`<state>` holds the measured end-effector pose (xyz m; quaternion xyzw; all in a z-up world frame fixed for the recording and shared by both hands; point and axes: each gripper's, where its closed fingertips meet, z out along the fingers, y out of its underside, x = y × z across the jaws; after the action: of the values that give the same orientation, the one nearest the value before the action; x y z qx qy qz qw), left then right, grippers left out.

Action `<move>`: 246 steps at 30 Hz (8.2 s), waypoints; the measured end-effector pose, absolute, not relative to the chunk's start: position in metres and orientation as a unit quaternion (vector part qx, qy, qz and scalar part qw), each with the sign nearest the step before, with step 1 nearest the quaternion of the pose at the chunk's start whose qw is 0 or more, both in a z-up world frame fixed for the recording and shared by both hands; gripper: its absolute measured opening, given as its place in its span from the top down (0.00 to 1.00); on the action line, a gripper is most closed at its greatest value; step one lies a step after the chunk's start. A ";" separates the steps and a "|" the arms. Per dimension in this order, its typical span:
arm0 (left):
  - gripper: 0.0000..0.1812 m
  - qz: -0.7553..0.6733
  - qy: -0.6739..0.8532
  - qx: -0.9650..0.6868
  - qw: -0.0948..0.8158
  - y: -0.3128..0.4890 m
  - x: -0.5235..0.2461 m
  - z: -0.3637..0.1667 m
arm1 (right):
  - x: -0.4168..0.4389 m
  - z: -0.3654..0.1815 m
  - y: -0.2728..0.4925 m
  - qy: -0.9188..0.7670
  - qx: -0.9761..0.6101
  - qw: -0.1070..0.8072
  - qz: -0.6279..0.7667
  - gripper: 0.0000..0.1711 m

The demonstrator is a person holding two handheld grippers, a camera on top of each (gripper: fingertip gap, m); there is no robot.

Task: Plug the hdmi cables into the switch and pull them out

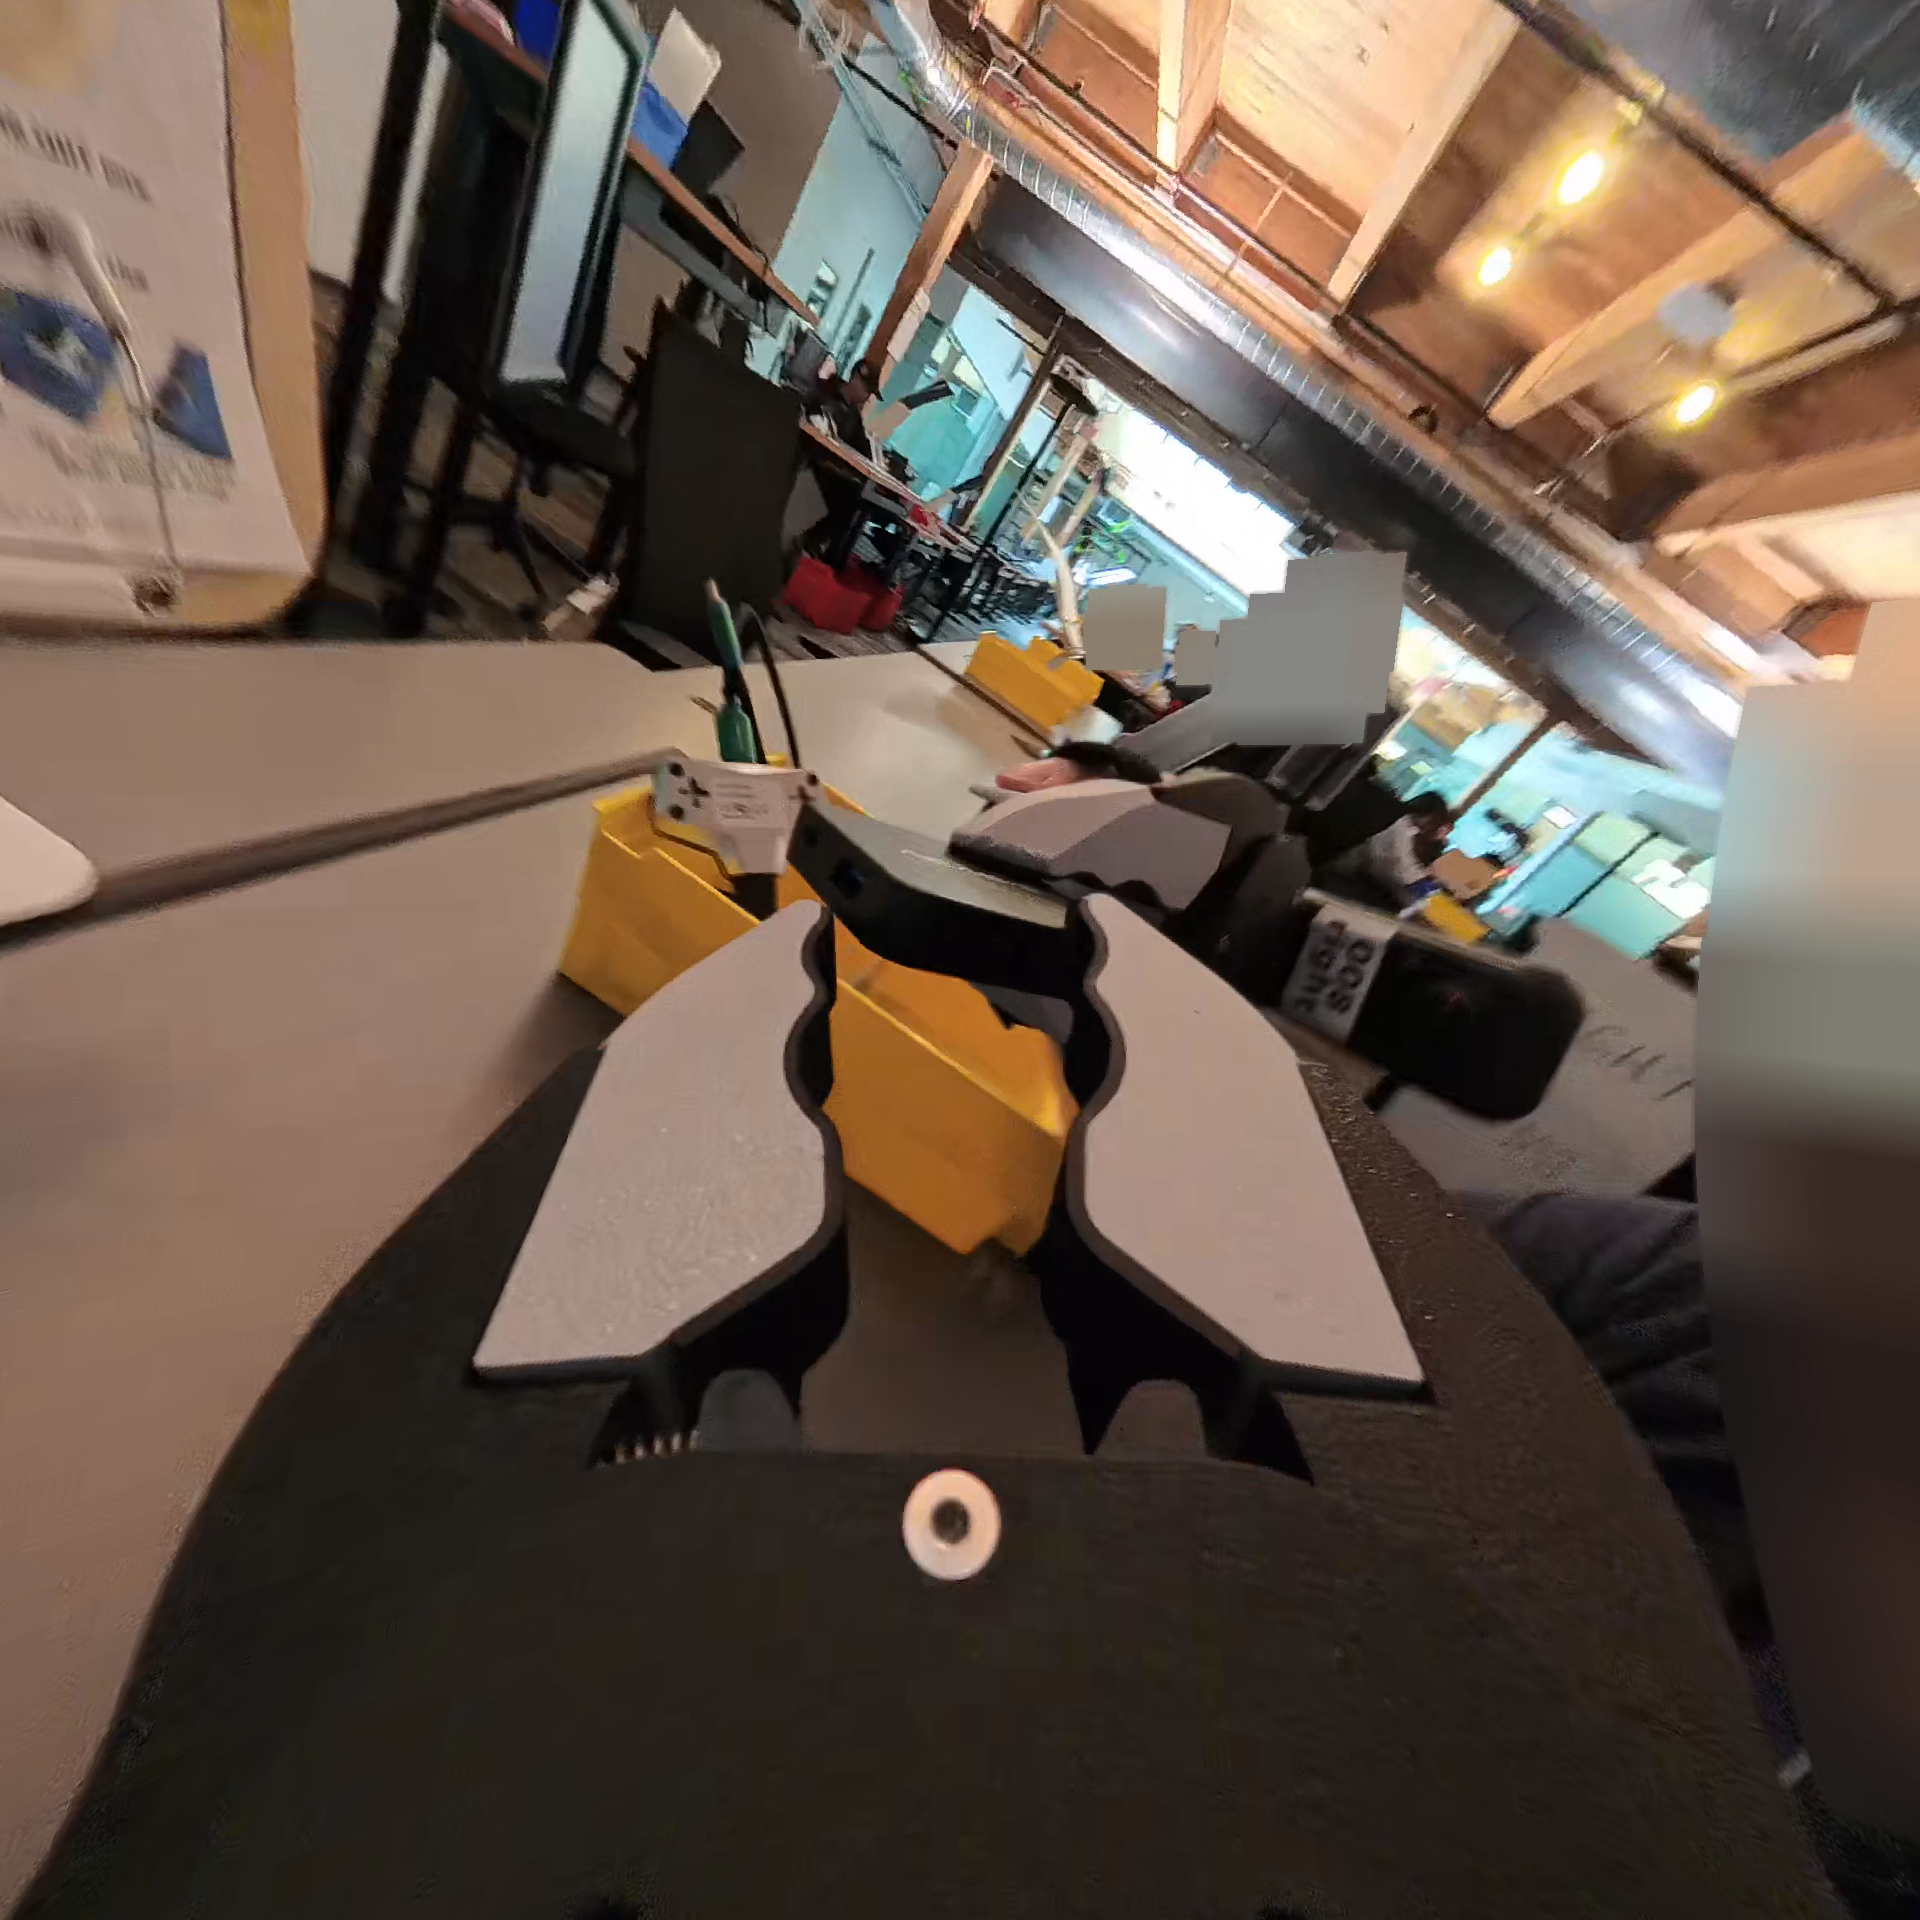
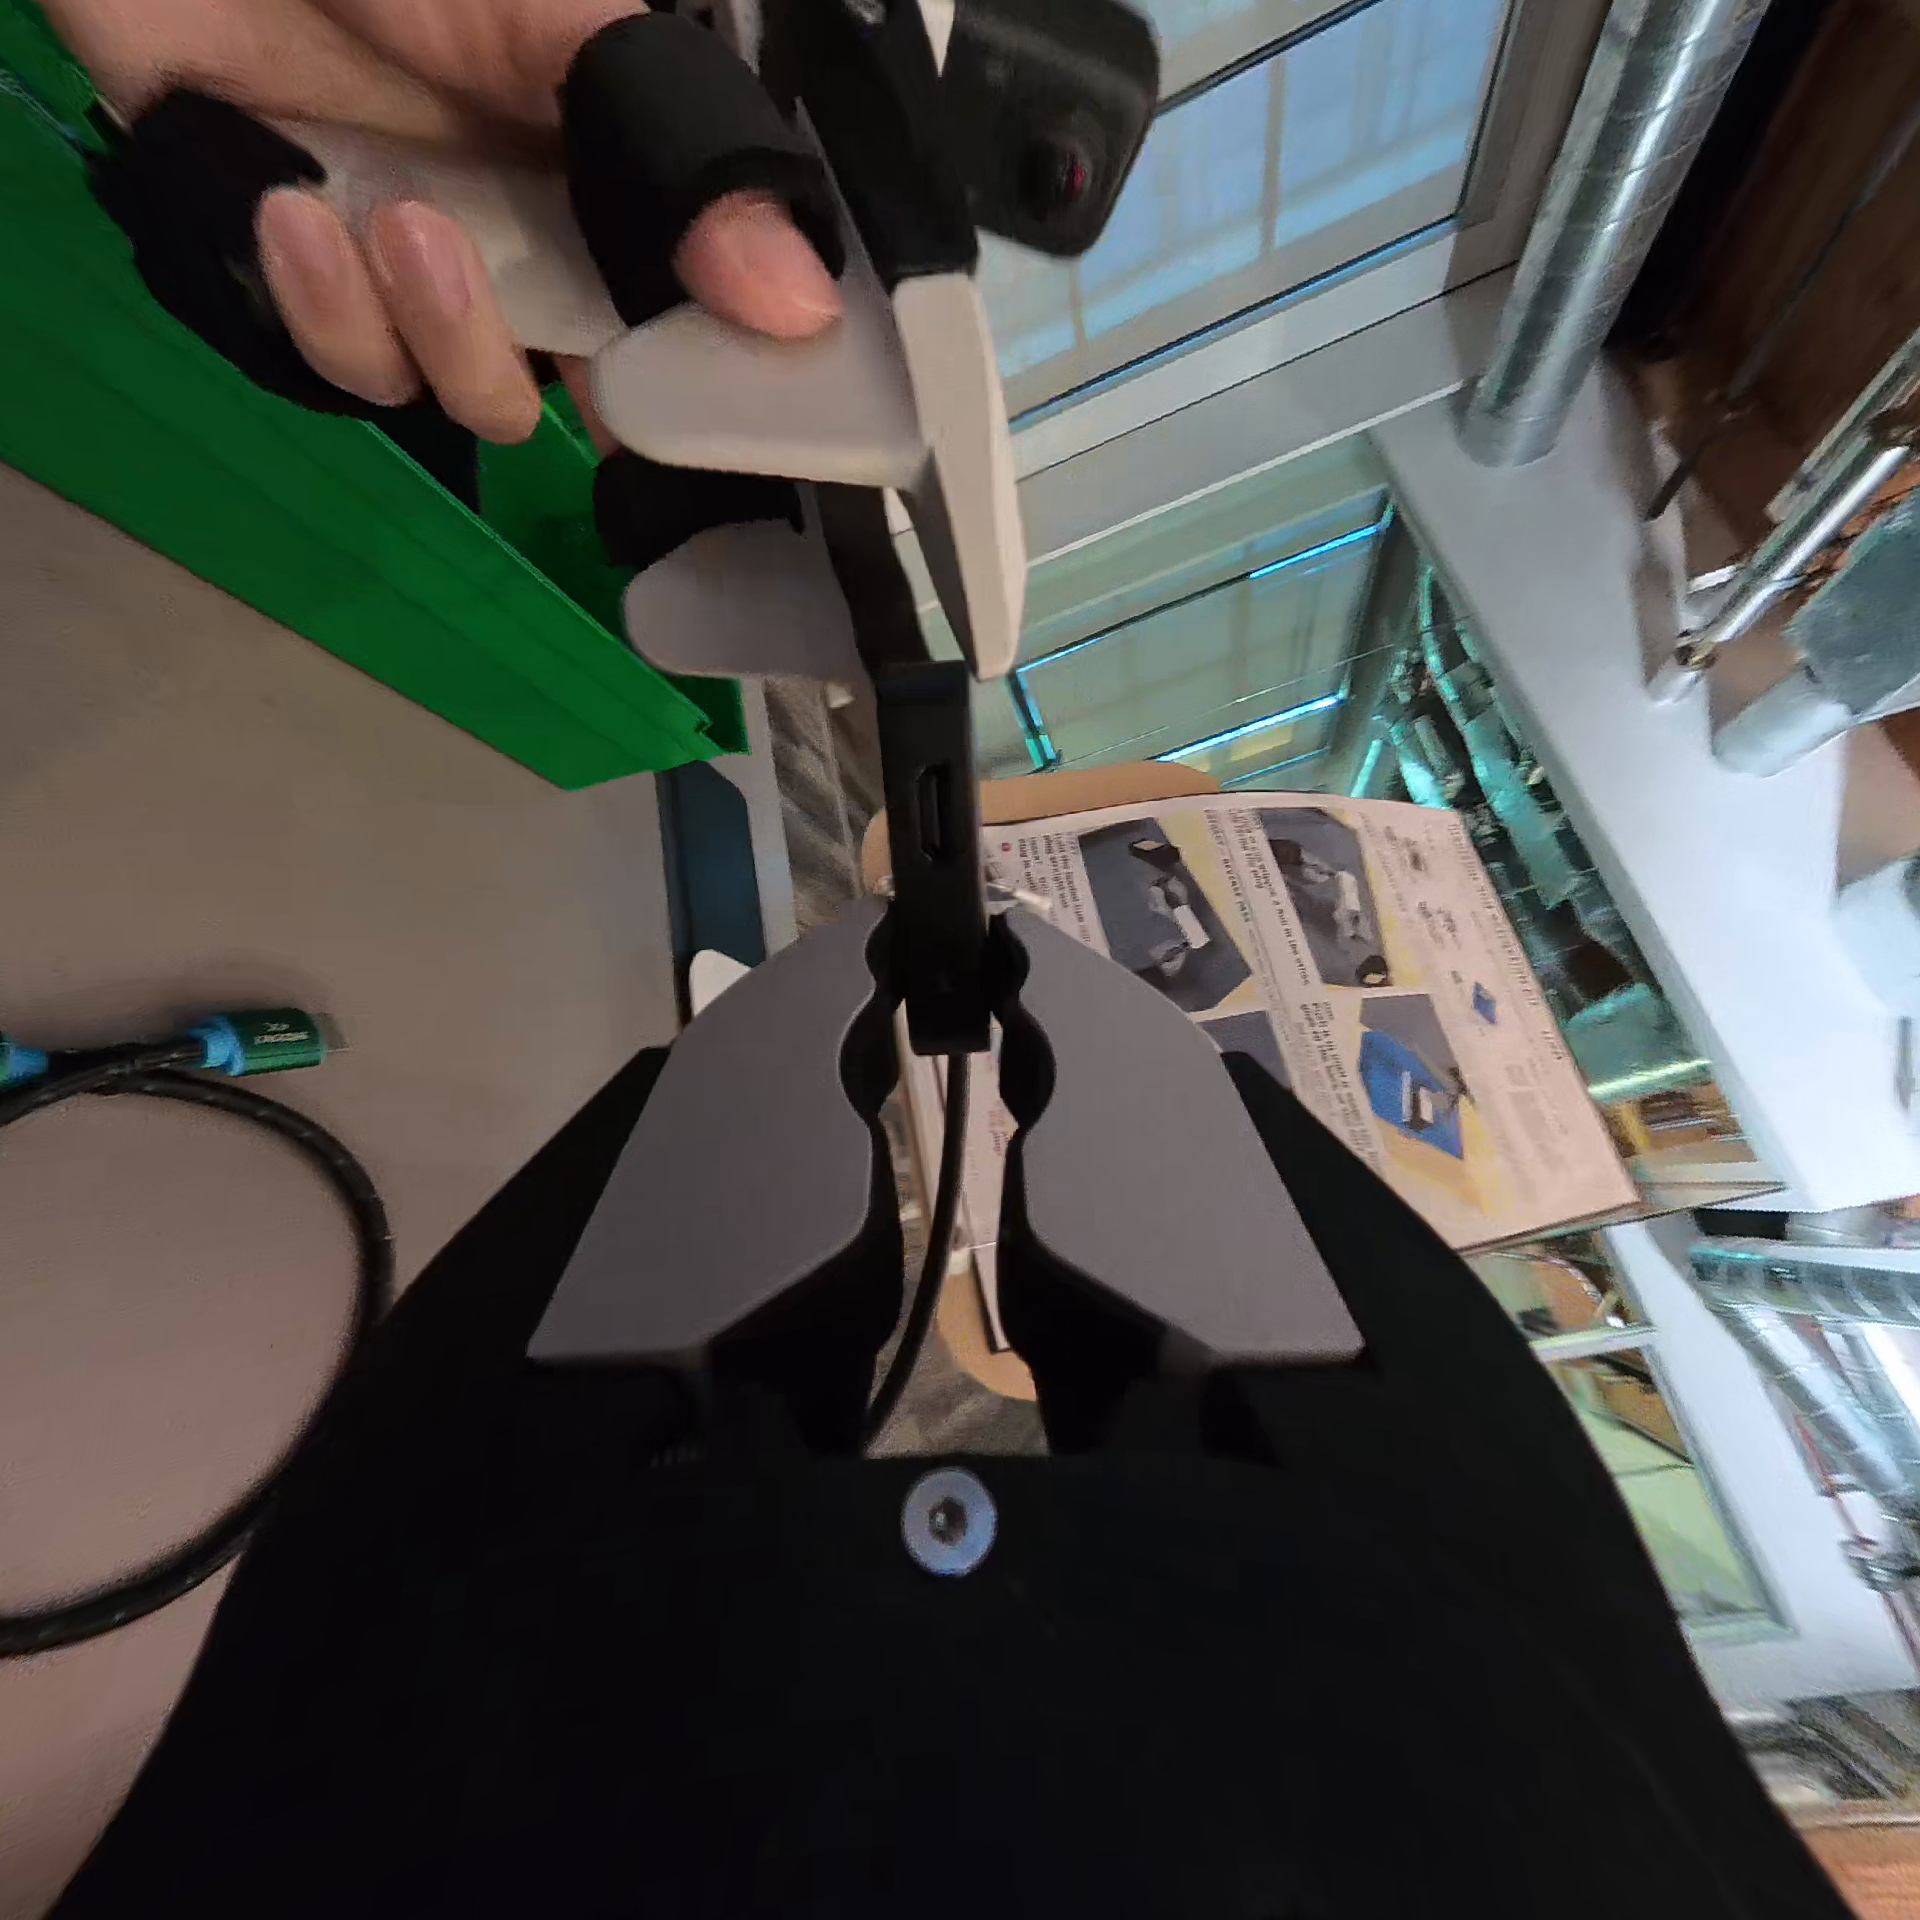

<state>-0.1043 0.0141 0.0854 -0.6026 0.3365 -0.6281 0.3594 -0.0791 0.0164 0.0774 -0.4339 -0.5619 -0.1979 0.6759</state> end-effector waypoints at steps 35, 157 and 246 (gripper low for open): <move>0.92 -0.692 0.385 -0.610 0.036 -0.025 -0.118 0.075 | -0.104 0.081 -0.021 -0.610 -0.329 0.702 -0.162 0.62; 0.92 0.016 0.545 -0.449 0.708 0.042 -0.192 0.130 | -0.108 -0.150 0.046 -0.354 -0.886 0.300 0.028 0.89; 0.93 0.062 0.552 -0.391 0.734 0.033 -0.187 0.135 | -0.153 -0.148 0.011 -0.354 -0.884 0.251 0.176 0.76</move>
<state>-0.1872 0.0326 0.1348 -0.3908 0.5518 0.0621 0.7341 -0.1534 0.0108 -0.1484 -0.8838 -0.3539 0.1756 0.2506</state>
